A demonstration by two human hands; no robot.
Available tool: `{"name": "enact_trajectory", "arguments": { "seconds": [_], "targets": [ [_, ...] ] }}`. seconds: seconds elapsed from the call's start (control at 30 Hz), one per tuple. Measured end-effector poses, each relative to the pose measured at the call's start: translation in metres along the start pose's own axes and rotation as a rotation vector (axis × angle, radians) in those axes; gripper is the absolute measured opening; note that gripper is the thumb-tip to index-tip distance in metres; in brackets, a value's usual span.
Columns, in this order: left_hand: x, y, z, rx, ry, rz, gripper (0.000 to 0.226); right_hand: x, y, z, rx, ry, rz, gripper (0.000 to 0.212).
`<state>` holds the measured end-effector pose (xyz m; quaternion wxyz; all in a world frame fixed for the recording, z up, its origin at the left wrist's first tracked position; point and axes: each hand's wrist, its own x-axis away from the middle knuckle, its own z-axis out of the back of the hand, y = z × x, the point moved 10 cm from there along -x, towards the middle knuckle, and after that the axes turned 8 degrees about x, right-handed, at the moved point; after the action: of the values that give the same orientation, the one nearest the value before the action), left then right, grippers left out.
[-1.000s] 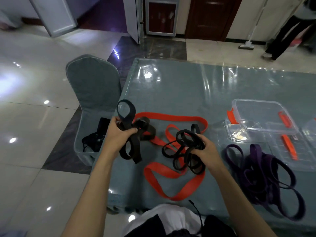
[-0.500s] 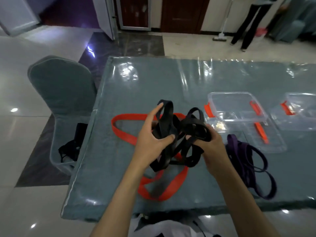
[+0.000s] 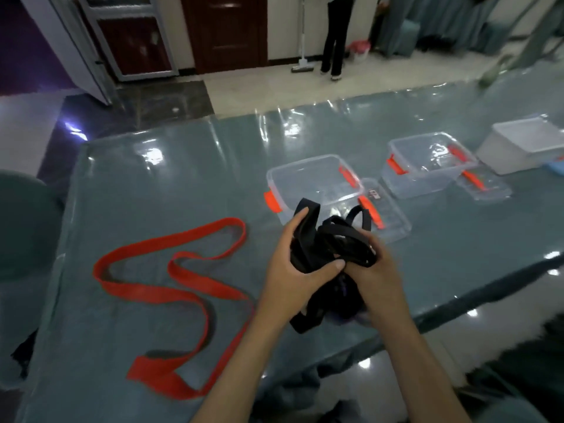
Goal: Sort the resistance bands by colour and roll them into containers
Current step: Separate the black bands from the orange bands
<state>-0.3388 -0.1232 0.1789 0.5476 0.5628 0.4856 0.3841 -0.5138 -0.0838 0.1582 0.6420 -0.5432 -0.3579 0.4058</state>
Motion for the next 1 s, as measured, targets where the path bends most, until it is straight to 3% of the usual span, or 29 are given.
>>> {"name": "enact_trajectory", "arguments": {
  "seconds": [0.1, 0.5, 0.7, 1.0],
  "targets": [
    [-0.007, 0.001, -0.052, -0.039, 0.012, -0.022, 0.092, -0.013, -0.001, 0.053, 0.009, 0.009, -0.003, 0.053],
    [-0.029, 0.012, -0.233, -0.049, 0.043, -0.025, 0.078, -0.054, -0.003, 0.218, -0.012, -0.241, 0.014, 0.054],
    [-0.061, -0.001, -0.304, -0.037, -0.034, -0.012, 0.077, -0.081, 0.009, 0.282, -0.139, -0.09, -0.073, 0.029],
    [-0.138, -0.053, -0.406, 0.011, -0.124, 0.013, 0.081, -0.17, 0.053, 0.372, -0.141, 0.196, -0.195, 0.016]
  ]
}}
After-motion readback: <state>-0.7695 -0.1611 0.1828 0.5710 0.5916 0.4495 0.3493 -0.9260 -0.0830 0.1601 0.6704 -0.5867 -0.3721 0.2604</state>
